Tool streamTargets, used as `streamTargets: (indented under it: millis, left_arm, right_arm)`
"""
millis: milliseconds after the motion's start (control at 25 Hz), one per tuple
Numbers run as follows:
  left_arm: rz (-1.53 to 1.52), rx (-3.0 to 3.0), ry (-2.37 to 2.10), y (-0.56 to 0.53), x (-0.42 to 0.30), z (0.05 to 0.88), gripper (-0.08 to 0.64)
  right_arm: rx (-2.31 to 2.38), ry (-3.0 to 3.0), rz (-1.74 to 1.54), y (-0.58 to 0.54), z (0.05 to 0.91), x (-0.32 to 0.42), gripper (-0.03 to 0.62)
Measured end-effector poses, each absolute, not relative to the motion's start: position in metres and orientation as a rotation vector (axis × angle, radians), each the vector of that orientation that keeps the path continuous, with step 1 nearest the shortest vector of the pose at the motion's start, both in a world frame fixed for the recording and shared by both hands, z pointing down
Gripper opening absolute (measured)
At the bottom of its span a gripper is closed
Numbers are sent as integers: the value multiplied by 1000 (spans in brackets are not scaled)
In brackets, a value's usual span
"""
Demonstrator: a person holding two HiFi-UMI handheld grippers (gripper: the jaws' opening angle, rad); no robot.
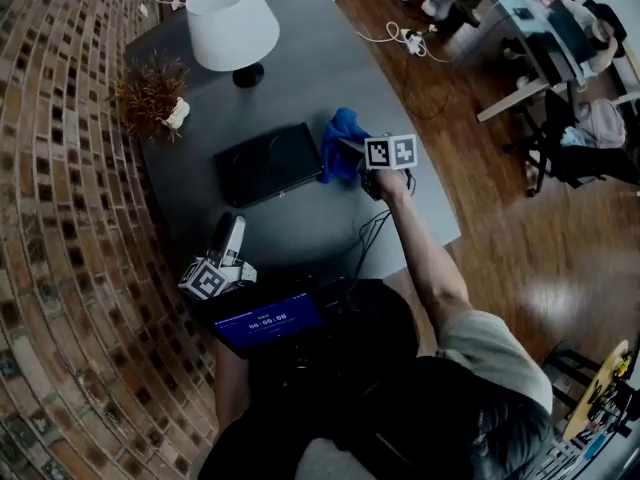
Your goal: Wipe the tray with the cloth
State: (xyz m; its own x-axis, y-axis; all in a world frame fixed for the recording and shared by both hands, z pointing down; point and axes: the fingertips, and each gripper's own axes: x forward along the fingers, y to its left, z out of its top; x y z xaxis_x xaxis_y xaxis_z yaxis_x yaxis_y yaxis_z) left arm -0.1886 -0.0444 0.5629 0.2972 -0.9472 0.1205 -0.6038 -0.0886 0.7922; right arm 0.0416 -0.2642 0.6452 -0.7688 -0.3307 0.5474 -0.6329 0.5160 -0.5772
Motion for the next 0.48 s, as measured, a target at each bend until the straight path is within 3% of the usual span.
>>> streamTargets:
  millis: [240, 480]
  left_arm:
    - [-434, 1753, -1417, -70, -189, 592, 281]
    - [-364, 1765, -1392, -83, -185, 599, 281]
  right_arm:
    - [714, -2414, 1512, -307, 675, -27, 149]
    - [303, -2362, 1532, -224, 664, -4, 138]
